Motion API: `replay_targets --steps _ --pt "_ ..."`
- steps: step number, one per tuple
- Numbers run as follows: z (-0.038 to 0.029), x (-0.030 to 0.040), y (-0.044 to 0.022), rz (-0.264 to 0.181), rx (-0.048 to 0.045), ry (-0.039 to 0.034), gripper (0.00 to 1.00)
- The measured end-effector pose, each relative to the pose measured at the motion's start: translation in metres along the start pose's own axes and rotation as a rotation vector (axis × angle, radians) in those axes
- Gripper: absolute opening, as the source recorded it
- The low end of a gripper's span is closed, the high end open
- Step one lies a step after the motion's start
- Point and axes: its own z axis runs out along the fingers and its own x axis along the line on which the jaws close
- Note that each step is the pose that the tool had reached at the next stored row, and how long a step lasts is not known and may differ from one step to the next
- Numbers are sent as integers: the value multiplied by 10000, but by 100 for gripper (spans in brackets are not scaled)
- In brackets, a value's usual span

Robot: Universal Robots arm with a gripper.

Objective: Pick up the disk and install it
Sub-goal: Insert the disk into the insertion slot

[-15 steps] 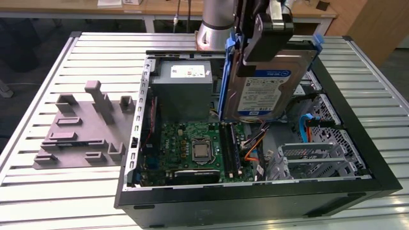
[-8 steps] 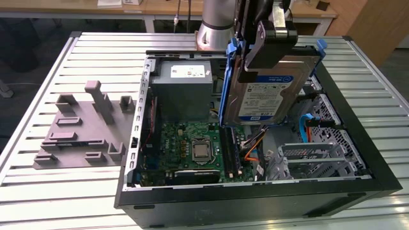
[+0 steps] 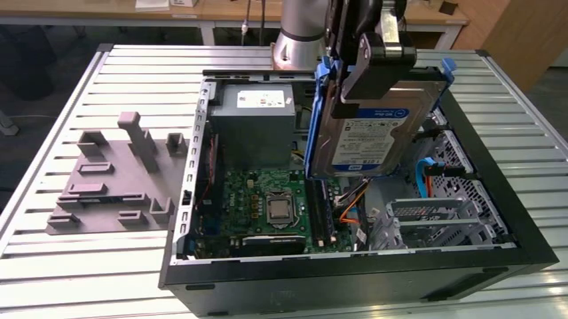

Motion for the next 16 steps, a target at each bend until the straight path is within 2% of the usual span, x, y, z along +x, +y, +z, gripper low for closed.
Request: replay_targets --steps 2,4,11,16 --pt "6 69 -3 0 1 0 36" --pt "10 102 -18 0 -1 3 36" --pt "35 130 -217 2 -49 3 36" --pt "53 149 -288 1 -60 5 36"
